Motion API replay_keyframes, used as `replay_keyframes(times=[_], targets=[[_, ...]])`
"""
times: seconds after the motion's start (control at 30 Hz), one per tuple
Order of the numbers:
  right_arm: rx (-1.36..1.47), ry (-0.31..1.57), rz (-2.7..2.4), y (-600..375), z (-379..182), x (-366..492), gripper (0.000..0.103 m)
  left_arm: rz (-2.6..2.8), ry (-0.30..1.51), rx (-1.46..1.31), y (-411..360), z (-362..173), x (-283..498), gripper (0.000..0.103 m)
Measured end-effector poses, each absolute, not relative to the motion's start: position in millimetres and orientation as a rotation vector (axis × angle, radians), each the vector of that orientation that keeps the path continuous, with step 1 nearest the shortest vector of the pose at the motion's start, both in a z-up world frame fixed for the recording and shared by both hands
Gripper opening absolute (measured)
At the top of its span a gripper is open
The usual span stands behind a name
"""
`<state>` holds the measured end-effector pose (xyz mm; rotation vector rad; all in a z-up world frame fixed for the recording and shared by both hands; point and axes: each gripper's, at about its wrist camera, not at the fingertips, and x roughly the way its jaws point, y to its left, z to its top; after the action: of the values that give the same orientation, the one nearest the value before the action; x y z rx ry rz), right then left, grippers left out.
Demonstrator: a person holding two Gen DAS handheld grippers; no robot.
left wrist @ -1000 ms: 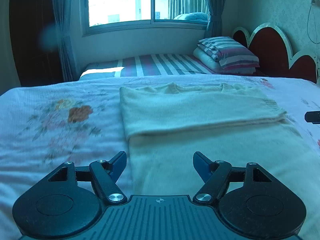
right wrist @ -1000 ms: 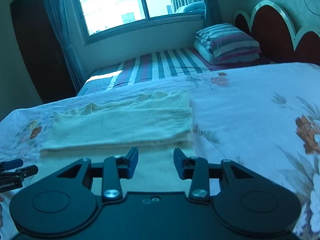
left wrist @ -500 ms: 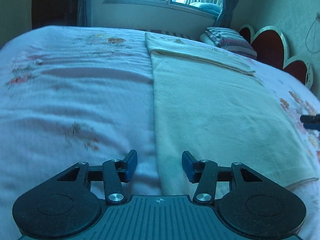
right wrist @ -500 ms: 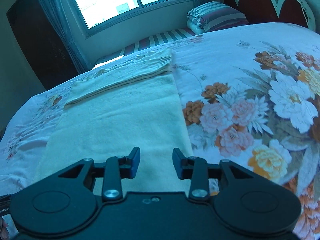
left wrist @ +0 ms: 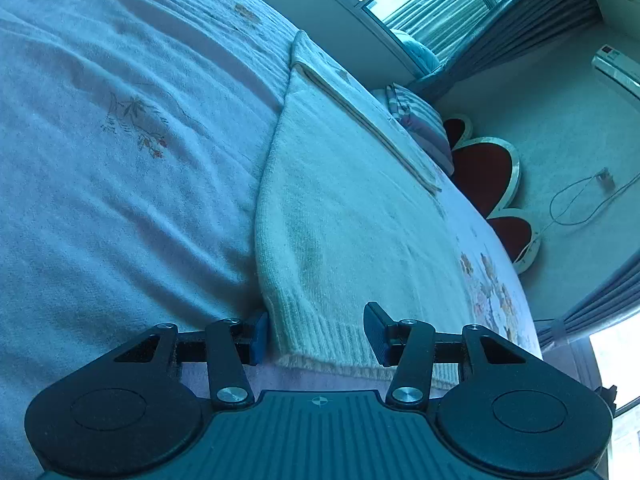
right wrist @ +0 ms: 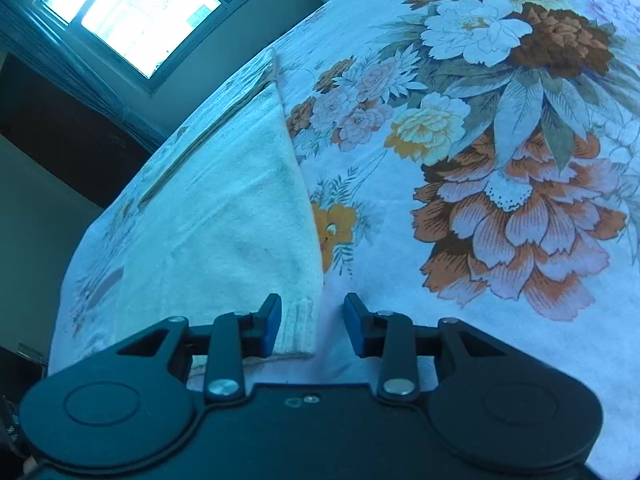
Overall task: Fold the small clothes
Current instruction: 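Grasp the sweater hem with both grippers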
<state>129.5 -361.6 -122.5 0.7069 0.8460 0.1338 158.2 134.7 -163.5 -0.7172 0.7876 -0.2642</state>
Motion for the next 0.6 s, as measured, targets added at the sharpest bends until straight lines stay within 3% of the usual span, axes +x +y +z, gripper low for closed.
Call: replay_keyframes(times=[0.03, 0.07, 0.13, 0.3, 0.33, 0.37, 0.6], targets=[[0.726, 0.849, 0.15, -362, -124, 131, 0.035, -0.27, 0.787, -0.725, 134, -165, 160, 0.046], [0.74, 0.855, 0.168, -363, -126, 134, 0.032, -0.268, 0.794, -0.72, 133, -166, 161, 0.034], [0.762, 0.863, 0.2, -363, -130, 138, 0.03, -0.272, 0.807, -0.712, 129, -169, 162, 0.027], [0.799, 0.863, 0.249, -361, -139, 146, 0.013, -0.266, 0.797, -0.703, 123, -170, 165, 0.027], [0.792, 0.864, 0.251, -360, -139, 148, 0.007, -0.264, 0.797, -0.698, 123, -169, 166, 0.021], [0.773, 0.859, 0.247, -357, -139, 150, 0.006, -0.251, 0.798, -0.687, 123, -169, 165, 0.004], [0.64, 0.799, 0.27, -353, -107, 142, 0.005, -0.232, 0.755, -0.653, 125, -162, 151, 0.004]])
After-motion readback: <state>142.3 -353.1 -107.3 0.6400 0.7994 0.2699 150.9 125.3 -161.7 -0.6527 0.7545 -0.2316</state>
